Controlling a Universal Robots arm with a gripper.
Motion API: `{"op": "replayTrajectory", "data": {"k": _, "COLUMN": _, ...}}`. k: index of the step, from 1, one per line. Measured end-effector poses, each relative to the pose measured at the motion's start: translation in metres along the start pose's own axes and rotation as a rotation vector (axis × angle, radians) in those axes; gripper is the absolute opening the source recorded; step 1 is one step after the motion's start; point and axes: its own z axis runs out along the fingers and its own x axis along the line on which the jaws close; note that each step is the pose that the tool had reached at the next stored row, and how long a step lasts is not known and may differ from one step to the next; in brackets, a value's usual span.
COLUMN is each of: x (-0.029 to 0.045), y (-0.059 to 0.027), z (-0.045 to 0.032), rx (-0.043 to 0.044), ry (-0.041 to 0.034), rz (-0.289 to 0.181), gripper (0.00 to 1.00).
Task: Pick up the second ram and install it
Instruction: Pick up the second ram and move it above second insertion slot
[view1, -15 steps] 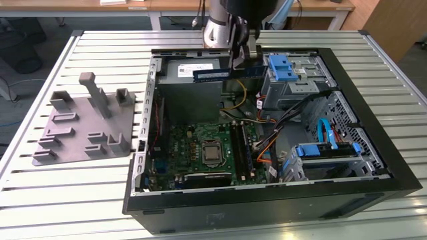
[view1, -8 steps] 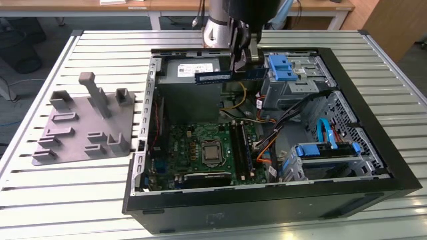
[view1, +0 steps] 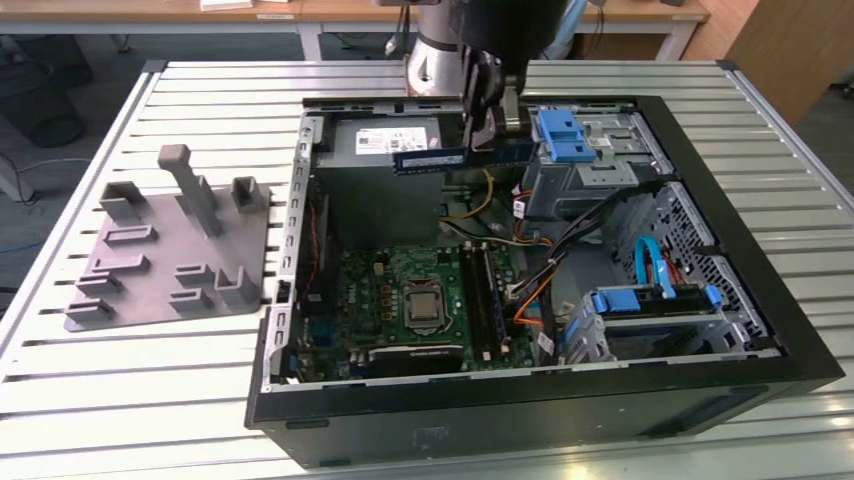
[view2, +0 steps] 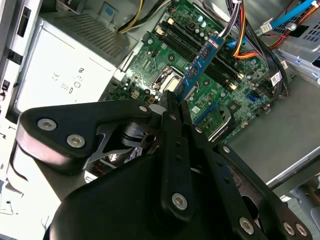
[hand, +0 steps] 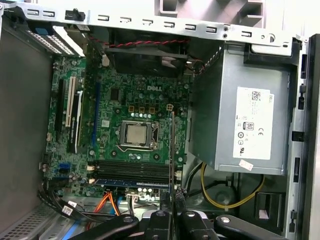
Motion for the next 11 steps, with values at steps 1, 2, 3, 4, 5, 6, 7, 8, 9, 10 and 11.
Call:
{"op": "replayTrajectory", "data": {"k": 1, "x": 0.0002, "y": -0.0004, "z": 0.0007, "rx": 0.0000, "ry": 0.0000, "rz": 0.000, "gripper": 0.14}}
{"op": "replayTrajectory", "data": {"k": 2, "x": 0.0004, "y": -0.0008, "z": 0.0014, "rx": 0.0000, "ry": 0.0000, "rz": 0.000, "gripper": 0.14}}
{"op": "replayTrajectory", "data": {"k": 3, "x": 0.0006, "y": -0.0013, "z": 0.0023, "rx": 0.0000, "ry": 0.0000, "rz": 0.000, "gripper": 0.14}}
{"op": "replayTrajectory", "data": {"k": 4, "x": 0.0008, "y": -0.0016, "z": 0.0030, "rx": 0.0000, "ry": 0.0000, "rz": 0.000, "gripper": 0.14}}
{"op": "replayTrajectory", "data": {"k": 5, "x": 0.0009, "y": -0.0021, "z": 0.0037, "rx": 0.0000, "ry": 0.0001, "rz": 0.000, "gripper": 0.14}}
{"op": "replayTrajectory", "data": {"k": 6, "x": 0.0011, "y": -0.0024, "z": 0.0044, "rx": 0.0000, "ry": 0.0000, "rz": 0.000, "gripper": 0.14}}
{"op": "replayTrajectory", "data": {"k": 7, "x": 0.0013, "y": -0.0028, "z": 0.0051, "rx": 0.0000, "ry": 0.0001, "rz": 0.000, "gripper": 0.14}}
{"op": "replayTrajectory", "data": {"k": 8, "x": 0.0015, "y": -0.0031, "z": 0.0058, "rx": 0.0000, "ry": 0.0000, "rz": 0.000, "gripper": 0.14}}
{"op": "replayTrajectory", "data": {"k": 9, "x": 0.0017, "y": -0.0036, "z": 0.0066, "rx": 0.0000, "ry": 0.0000, "rz": 0.000, "gripper": 0.14}}
{"op": "replayTrajectory", "data": {"k": 10, "x": 0.0019, "y": -0.0039, "z": 0.0073, "rx": 0.0000, "ry": 0.0000, "rz": 0.000, "gripper": 0.14}}
{"op": "replayTrajectory", "data": {"k": 11, "x": 0.0021, "y": -0.0043, "z": 0.0079, "rx": 0.0000, "ry": 0.0000, "rz": 0.000, "gripper": 0.14}}
